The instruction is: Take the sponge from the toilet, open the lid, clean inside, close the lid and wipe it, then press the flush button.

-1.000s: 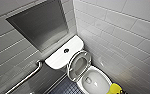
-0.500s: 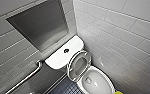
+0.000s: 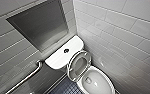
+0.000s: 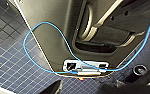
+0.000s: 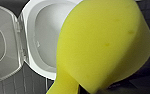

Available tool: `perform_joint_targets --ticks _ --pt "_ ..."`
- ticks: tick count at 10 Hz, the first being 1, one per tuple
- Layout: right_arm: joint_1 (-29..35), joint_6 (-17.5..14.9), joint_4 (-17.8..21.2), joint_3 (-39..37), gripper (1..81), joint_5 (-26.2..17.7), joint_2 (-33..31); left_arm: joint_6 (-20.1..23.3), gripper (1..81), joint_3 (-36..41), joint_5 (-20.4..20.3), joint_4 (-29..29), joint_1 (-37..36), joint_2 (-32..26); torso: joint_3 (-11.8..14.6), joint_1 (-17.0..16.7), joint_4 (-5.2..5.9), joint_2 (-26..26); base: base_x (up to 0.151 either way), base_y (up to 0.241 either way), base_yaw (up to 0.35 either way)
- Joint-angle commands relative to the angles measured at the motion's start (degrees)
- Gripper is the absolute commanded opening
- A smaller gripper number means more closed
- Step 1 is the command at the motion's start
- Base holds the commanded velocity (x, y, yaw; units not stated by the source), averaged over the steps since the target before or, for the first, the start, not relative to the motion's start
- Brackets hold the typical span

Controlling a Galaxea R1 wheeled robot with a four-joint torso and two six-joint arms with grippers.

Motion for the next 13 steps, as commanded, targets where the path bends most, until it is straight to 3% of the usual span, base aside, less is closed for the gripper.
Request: perform_joint_targets --ticks 1,4,6,9,13 --pt "17.4 0.1 -6.1 -6.6 1.0 -20.3 3.8 0.1 81.1 0.0 4.8 -0.5 1.9 -0.2 0.0 0.0 0.00 0.0 0.000 0.000 0.000" --pt "25.1 0.1 -9.2 -15.8 1.0 -29.8 11.4 0.1 81.1 0.0 4.2 -0.6 1.8 -0.2 0.0 0.0 0.00 0.0 0.000 0.000 0.000" --pt "28.9 0.1 -11.0 -23.2 1.0 -33.2 17.9 0.1 81.1 0.0 4.1 -0.7 1.8 -0.4 0.0 0.0 0.02 0.0 0.000 0.000 0.000" --pt "33.7 0.0 -13.2 -34.2 1.0 -36.0 28.2 0.0 81.1 0.0 4.1 -0.8 1.8 -0.8 0.0 0.0 0.02 0.0 0.000 0.000 0.000" --pt "33.9 0.1 -13.8 -47.4 1.0 -35.0 37.6 -0.1 81.1 0.0 4.1 -1.0 2.3 -1.3 0.0 0.0 0.02 0.0 0.000 0.000 0.000"
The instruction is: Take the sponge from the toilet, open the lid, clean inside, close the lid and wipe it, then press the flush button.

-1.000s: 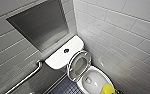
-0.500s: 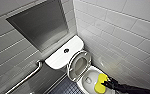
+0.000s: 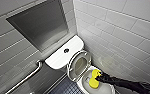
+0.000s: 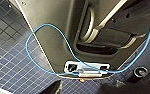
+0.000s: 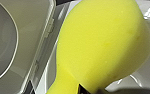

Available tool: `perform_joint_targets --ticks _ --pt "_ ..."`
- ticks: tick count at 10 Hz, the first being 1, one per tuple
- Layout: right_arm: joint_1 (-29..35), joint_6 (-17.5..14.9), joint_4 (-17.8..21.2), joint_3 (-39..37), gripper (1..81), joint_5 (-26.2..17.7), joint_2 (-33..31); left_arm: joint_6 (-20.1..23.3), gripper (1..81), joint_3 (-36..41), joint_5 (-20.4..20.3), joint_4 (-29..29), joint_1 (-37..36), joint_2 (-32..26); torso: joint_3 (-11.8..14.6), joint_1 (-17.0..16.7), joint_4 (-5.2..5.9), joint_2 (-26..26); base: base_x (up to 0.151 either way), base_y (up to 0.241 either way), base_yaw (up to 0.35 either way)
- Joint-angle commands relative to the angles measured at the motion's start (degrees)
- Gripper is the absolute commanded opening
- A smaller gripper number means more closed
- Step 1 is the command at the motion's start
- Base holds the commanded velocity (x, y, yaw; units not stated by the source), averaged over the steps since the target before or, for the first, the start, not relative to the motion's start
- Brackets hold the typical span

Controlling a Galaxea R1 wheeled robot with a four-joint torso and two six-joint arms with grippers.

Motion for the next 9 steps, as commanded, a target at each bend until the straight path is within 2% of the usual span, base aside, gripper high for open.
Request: perform_joint_targets --ticks 1,3,6,7,9 --pt "6.1 0.4 -1.9 -8.7 1.0 -2.6 5.6 -0.1 81.1 0.0 5.0 -1.1 2.6 -1.2 0.0 0.0 0.00 0.0 0.000 0.000 0.000" --pt "4.8 2.1 -0.3 -10.6 1.0 1.8 4.4 -0.1 81.1 0.0 4.9 -1.9 2.9 -1.7 0.0 0.0 0.00 0.0 0.000 0.000 0.000" --pt "1.6 7.8 0.7 -9.4 1.0 5.6 0.3 -0.1 81.1 0.0 4.2 -1.9 3.8 -1.8 0.0 0.0 0.00 0.0 0.000 0.000 0.000" --pt "-0.1 9.4 0.8 -6.3 1.0 7.6 -3.5 -0.1 81.1 0.0 4.2 -1.8 3.8 -1.6 0.0 0.0 0.00 0.0 0.000 0.000 0.000" --pt "-4.0 11.6 0.5 4.8 1.0 12.6 -12.9 0.0 81.1 0.0 4.2 -1.7 3.8 -1.4 0.0 0.0 0.00 0.0 0.000 0.000 0.000"
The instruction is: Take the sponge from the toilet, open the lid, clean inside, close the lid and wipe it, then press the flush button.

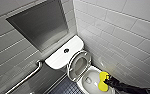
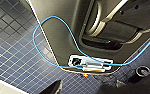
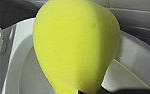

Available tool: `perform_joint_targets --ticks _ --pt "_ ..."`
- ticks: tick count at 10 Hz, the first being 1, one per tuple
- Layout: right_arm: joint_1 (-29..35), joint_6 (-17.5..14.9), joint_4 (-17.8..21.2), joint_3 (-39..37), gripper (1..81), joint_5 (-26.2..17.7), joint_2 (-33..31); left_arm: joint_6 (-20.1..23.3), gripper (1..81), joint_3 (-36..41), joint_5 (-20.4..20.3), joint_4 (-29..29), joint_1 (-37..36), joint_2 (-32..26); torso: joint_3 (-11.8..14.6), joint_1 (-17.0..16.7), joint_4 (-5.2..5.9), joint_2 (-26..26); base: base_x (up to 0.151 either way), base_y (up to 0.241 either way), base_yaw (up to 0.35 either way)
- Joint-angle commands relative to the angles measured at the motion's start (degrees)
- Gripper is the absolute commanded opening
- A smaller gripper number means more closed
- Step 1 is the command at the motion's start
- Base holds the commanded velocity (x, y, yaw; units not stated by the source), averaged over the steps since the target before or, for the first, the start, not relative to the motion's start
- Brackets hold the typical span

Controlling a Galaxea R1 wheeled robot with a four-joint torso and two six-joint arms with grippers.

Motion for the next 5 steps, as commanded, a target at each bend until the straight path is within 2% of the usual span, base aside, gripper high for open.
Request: perform_joint_targets --ticks 1,5 --pt "-1.3 3.9 0.8 15.9 1.0 5.9 -12.5 0.0 81.1 0.0 5.0 -0.4 2.2 -0.2 0.0 0.0 0.00 0.0 0.000 0.000 0.000" --pt "-12.5 8.9 0.9 19.8 1.0 16.4 -18.0 0.0 81.1 0.0 4.9 -0.4 2.2 -0.2 0.0 0.0 0.00 0.0 0.000 0.000 0.000"
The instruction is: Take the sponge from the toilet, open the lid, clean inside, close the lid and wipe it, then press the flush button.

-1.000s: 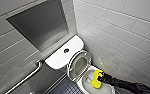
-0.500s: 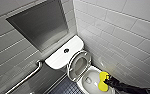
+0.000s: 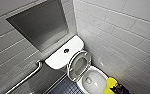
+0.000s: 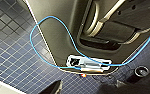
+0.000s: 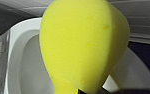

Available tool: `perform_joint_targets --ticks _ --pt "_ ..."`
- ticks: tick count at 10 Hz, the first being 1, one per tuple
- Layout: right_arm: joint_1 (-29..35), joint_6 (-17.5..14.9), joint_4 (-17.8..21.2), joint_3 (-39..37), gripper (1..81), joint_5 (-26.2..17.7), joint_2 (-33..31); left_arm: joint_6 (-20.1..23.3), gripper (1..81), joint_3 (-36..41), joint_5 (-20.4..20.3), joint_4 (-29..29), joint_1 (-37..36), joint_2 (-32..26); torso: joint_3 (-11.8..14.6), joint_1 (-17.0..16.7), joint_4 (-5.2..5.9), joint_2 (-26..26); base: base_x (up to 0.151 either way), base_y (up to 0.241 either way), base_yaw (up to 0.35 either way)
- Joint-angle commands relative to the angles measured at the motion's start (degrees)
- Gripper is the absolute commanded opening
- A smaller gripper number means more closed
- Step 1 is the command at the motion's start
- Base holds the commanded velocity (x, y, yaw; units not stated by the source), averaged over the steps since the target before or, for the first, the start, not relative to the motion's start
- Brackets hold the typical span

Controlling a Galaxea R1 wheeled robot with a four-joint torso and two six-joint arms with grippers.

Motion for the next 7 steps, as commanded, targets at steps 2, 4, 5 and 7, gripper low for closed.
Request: perform_joint_targets --ticks 2,4,5,7 --pt "-9.4 4.8 0.6 4.9 1.0 10.2 -5.3 0.1 81.1 0.0 4.9 -0.3 2.2 -0.5 0.0 0.0 0.00 0.0 0.000 0.000 0.000" --pt "-15.0 4.7 0.0 8.4 1.0 14.9 -5.9 0.2 81.1 0.0 4.3 -0.1 2.2 -0.1 0.0 0.0 0.00 0.0 0.000 0.000 0.000" --pt "-17.1 4.5 0.0 11.6 1.0 16.6 -6.9 0.2 81.1 0.0 3.7 -0.1 2.2 0.0 0.0 0.0 0.00 0.0 0.000 0.000 0.000" --pt "-18.4 2.9 -1.9 15.9 1.0 16.2 -8.7 0.2 81.1 0.0 3.5 -0.1 2.1 0.3 0.0 0.0 0.00 0.0 0.000 0.000 0.000"
